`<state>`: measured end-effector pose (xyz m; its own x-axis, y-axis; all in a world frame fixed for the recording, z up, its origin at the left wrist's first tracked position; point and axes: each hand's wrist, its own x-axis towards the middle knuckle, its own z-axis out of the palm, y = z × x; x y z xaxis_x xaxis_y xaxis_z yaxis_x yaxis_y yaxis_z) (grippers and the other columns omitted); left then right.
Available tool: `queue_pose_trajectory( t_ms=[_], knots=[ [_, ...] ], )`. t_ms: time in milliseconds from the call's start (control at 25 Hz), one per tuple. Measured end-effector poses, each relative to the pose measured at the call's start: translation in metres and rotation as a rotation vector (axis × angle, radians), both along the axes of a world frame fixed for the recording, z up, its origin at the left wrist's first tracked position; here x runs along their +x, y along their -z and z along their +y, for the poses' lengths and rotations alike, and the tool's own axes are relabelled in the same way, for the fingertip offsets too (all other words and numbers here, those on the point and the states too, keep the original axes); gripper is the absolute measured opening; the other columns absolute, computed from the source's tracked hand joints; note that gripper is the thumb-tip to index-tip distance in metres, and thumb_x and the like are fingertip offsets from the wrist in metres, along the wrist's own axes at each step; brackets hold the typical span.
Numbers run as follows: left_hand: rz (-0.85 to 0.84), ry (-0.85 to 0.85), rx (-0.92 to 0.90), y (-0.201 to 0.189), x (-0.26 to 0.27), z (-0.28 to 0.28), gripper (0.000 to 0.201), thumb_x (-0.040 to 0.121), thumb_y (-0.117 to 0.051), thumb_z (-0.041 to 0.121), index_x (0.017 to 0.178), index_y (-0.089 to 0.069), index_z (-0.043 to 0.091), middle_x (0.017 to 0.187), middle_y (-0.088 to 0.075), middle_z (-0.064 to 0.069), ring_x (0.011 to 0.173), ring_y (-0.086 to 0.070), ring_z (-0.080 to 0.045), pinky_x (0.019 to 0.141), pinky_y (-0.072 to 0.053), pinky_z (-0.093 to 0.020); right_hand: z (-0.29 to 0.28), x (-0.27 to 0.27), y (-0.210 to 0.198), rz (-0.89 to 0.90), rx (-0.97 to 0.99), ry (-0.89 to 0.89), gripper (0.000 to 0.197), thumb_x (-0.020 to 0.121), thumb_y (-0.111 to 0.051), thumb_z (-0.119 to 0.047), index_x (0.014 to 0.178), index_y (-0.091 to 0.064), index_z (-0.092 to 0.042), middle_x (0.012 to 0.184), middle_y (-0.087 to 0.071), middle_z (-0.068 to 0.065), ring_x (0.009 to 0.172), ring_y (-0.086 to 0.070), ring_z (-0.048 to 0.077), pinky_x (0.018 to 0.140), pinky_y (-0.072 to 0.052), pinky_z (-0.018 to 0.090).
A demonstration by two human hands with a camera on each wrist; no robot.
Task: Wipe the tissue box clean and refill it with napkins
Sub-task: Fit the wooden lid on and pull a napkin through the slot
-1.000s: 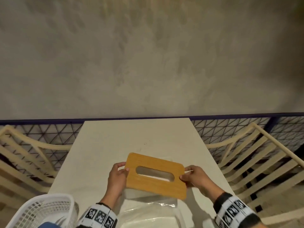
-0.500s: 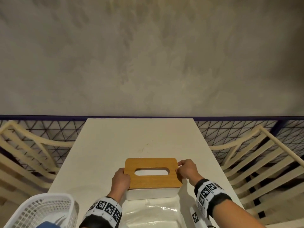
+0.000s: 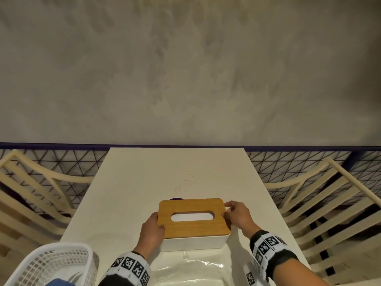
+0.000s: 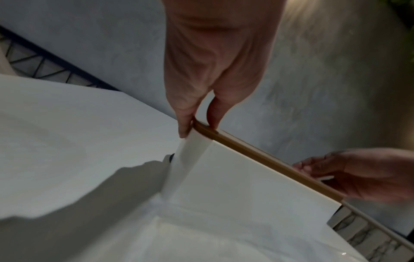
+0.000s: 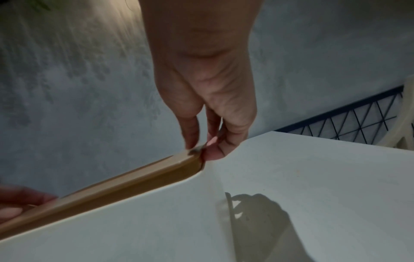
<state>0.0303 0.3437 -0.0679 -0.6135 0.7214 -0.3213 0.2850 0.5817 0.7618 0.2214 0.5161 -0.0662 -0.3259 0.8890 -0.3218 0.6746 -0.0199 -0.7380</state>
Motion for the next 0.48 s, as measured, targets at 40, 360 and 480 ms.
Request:
queue_pose_trajectory(
  t_ms=[40,360,480],
  knots=[
    [0.009,0.018,-0.02,-0.002,-0.001,-0.001,0.036,0.09,-0.047,0.005,0.125,-0.047,0.009,0.106,-0.061,-0.005,0.09,-0.056,-0.019,0.075,-0.047,-0.027,0.0,0.001,-0.004,0.001,-0.012,-0.069,0.057,0.078,-0.073,-0.009,0.129,-0.049,-0.004,0.092,-0.058,0.006,0.094,-0.057,0.023,0.088,-0.048,0.036],
    [0.224,0.561,-0.26,-0.027,-0.024,0.011,0.095,0.074,-0.074,0.018,0.146,-0.012,0.013,0.152,-0.026,-0.006,0.128,-0.039,-0.021,0.107,-0.033,-0.027,0.002,-0.006,-0.026,-0.493,0.213,-0.777,0.085,0.078,-0.074,-0.024,0.145,-0.025,-0.006,0.158,-0.007,0.007,0.14,-0.022,0.027,0.111,-0.023,0.031],
    [0.271,0.582,-0.308,-0.016,-0.026,0.013,0.097,0.076,-0.073,0.02,0.147,-0.007,0.015,0.154,-0.023,-0.009,0.131,-0.038,-0.025,0.109,-0.033,-0.032,0.004,-0.001,-0.015,-0.461,0.201,-0.758,0.084,0.079,-0.073,-0.018,0.146,-0.023,-0.006,0.158,-0.005,0.004,0.141,-0.021,0.025,0.113,-0.021,0.03]
  ],
)
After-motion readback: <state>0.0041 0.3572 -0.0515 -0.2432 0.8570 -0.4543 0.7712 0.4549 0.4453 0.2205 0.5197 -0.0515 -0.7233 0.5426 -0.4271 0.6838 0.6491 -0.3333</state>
